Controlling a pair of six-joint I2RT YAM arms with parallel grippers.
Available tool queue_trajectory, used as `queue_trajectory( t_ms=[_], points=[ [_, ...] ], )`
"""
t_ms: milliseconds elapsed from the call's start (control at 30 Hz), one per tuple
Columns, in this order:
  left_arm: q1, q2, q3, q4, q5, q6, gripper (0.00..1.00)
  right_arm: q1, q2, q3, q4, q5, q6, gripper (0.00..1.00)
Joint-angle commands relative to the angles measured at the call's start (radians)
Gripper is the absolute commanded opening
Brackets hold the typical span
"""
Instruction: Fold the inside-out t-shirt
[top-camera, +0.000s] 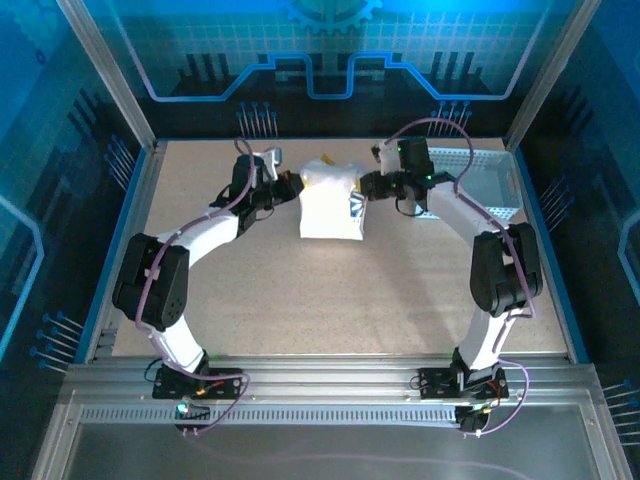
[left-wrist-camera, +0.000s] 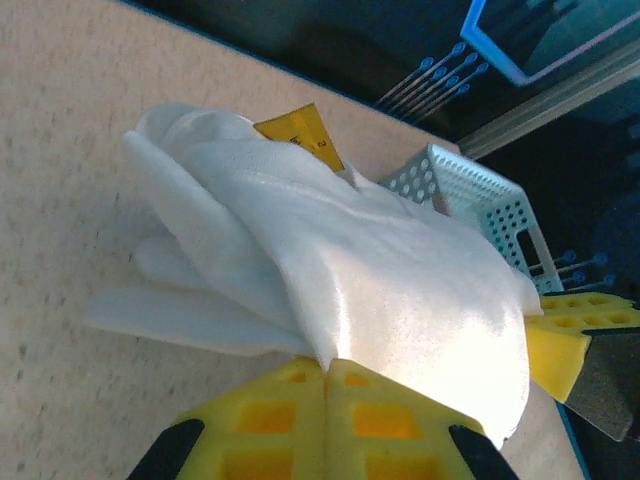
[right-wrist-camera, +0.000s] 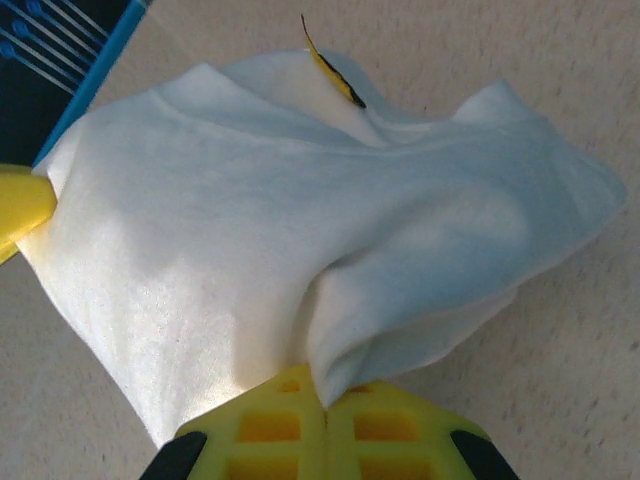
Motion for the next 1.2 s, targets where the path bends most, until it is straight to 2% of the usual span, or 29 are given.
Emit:
queue_trajectory(
  t_ms=[0, 100, 200, 433, 600, 700, 900, 1033, 1167],
  points=[
    [0.004, -0.103, -0.095, 0.152, 0.023, 0.019, 0.00, 0.019, -0.126, -0.113, 0.108, 0.020, -0.032, 0.00],
    [0.004, -0.132, -0.158, 0.173, 0.033, 0.015, 0.00, 0.020, -0.176, -0.188, 0.157, 0.005, -0.025, 0.00],
    [0.004, -0.122, -0.140, 0.169, 0.031, 0.031, 0.00, 0.022, -0.171, -0.168, 0.182, 0.035, -0.040, 0.00],
    [0.013, 0.043, 0.134, 0.126, 0.038, 0.126, 0.00, -0.008, 0.023, 0.089, 0.167, 0.067, -0.083, 0.00],
    [0.019, 0.128, 0.216, 0.174, 0.031, 0.204, 0.00, -0.009, 0.088, 0.144, 0.236, 0.108, -0.149, 0.00],
    [0.021, 0.123, 0.138, 0.291, 0.056, 0.236, 0.00, -0.003, 0.077, 0.090, 0.306, 0.100, -0.193, 0.00],
    [0.018, 0.067, -0.154, 0.621, 0.148, 0.235, 0.00, 0.033, -0.038, -0.184, 0.526, 0.112, -0.266, 0.00],
    [-0.003, 0.024, -0.347, 0.812, 0.149, 0.204, 0.00, 0.054, -0.137, -0.366, 0.621, 0.146, -0.277, 0.00],
    [-0.036, -0.013, -0.468, 0.903, 0.149, 0.211, 0.00, 0.074, -0.231, -0.505, 0.661, 0.166, -0.276, 0.00]
  ],
)
